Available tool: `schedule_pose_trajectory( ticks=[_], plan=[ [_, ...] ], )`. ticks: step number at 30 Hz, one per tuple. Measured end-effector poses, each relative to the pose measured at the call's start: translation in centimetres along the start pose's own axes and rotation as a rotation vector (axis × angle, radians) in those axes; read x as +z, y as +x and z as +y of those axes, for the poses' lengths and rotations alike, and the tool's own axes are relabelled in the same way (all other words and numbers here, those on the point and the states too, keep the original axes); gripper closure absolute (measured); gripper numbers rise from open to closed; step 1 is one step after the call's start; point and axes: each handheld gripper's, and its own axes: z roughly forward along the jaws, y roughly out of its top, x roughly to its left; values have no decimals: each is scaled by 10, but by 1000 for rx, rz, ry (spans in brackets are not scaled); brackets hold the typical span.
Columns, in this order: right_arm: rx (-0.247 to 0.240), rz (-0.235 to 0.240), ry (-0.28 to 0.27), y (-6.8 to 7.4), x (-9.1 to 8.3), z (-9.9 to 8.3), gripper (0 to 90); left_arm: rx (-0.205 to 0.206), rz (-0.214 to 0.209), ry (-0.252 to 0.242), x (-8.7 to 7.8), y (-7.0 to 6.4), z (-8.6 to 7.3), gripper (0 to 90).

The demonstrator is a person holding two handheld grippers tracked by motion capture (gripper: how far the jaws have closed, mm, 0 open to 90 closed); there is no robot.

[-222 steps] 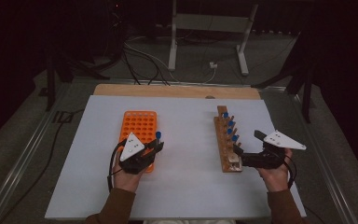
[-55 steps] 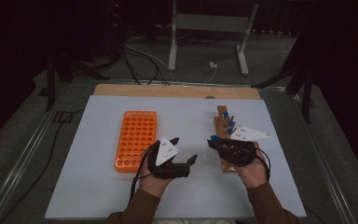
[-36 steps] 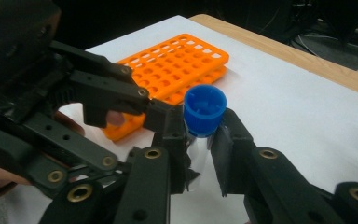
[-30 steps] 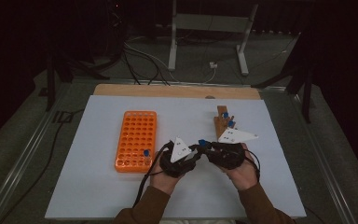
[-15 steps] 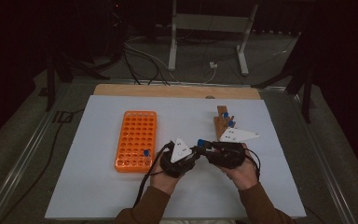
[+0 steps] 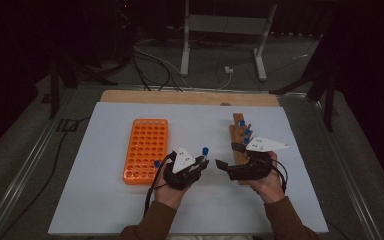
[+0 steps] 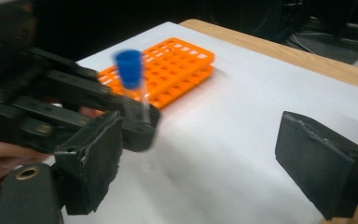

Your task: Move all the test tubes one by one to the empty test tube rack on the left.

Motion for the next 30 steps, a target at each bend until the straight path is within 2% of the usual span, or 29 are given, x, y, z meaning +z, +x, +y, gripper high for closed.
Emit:
schedule_pose_trajectory(
  ticks=[5, 8, 14, 30],
  plan=[
    [-15, -27, 18, -5, -2, -6, 37, 0, -23, -13, -11, 2, -1, 781],
    [-11, -45, 11, -8, -5, -8, 18, -3, -33, -23, -18, 3, -3, 781],
    [5, -82, 1, -17, -12, -13, 0, 5, -69, -36, -33, 8, -7, 780],
    [28, -123, -14, -28, -24, -18, 0, -1, -77, -38, -70, 30, -21, 780]
  ],
)
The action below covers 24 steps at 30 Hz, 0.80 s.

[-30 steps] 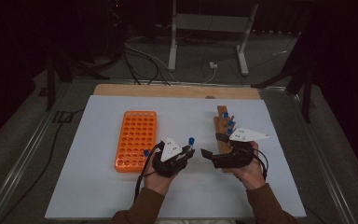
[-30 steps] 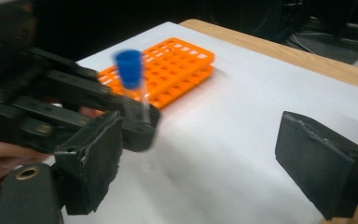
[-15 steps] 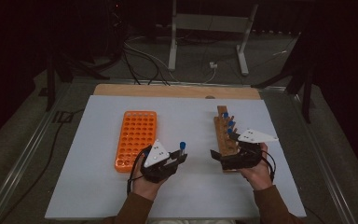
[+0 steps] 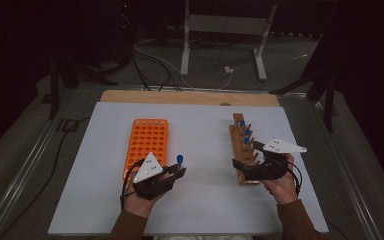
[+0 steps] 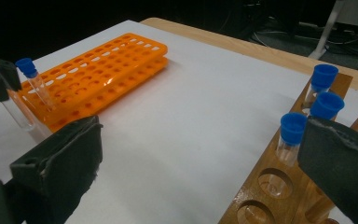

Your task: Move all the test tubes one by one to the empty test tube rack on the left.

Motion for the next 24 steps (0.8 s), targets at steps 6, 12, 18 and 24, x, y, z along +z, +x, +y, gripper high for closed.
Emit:
schedule_pose_trajectory(
  ticks=[6, 12, 18, 24],
  plan=[
    [2, -1, -4, -2, -2, 0, 0, -6, -11, 3, -15, 9, -5, 779],
    [4, -8, -6, -4, -4, 0, 0, -10, 7, 6, -28, 17, -11, 779],
    [11, -14, -12, -7, -7, -1, 0, -26, 33, 4, -40, 25, -16, 779],
    [16, -13, -13, -8, -9, -3, 0, -45, 56, -5, -50, 32, -22, 779]
  ],
)
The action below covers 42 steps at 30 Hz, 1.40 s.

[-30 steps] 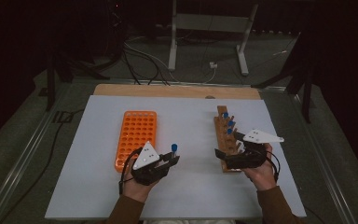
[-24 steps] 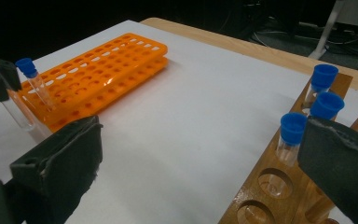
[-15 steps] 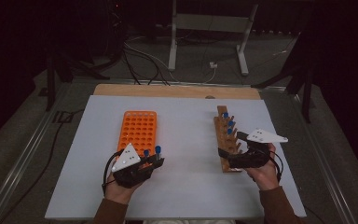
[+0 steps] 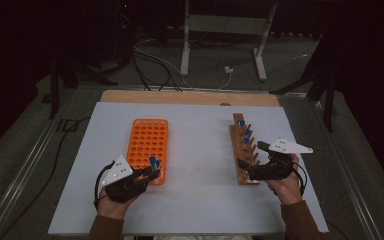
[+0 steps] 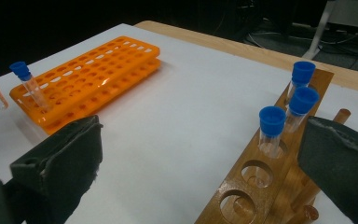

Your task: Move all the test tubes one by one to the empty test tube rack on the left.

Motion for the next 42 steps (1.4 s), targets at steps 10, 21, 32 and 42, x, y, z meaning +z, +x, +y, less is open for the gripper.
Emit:
schedule_pose_trajectory(
  ticks=[10, 21, 32, 42],
  plan=[
    [7, -2, -14, -2, -4, -2, 0, -11, 141, 8, -1, 5, -4, 779],
    [6, 5, -29, -1, -5, -2, 1, -32, 199, 4, 13, 12, -12, 779],
    [8, 11, -31, -2, -6, -2, 1, -28, 200, 59, 21, 16, -21, 779],
    [11, 13, -31, -2, -7, -4, 1, 9, 191, 179, 28, 16, -28, 781]
  ],
)
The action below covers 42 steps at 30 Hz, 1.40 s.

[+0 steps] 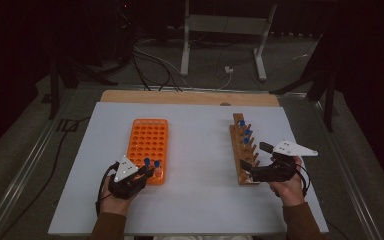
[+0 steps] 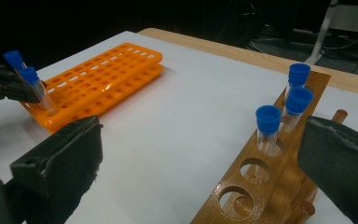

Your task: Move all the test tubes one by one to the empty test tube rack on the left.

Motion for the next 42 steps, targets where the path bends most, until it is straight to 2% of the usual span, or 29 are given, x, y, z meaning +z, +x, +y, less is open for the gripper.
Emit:
schedule_pose_trajectory(
  ticks=[9, 12, 22, 28, 35, 42],
  plan=[
    [-1, 5, 5, 1, 2, -1, 1, 21, -8, 43, 4, 1, -2, 783],
    [-2, 7, 9, 2, 3, -2, 1, 31, -10, 46, 5, 0, -2, 783],
    [-3, 11, 16, 2, 6, -3, 1, 18, -20, 42, 5, 1, -2, 767],
    [-1, 11, 19, 1, 7, -4, 1, -12, -23, 27, 3, 4, -4, 659],
    [3, -2, 19, -1, 6, -3, 1, -28, -63, -5, -2, 8, -3, 526],
    [12, -29, 18, -7, 5, 0, 1, -48, -81, -69, -9, 10, 0, 319]
  ],
)
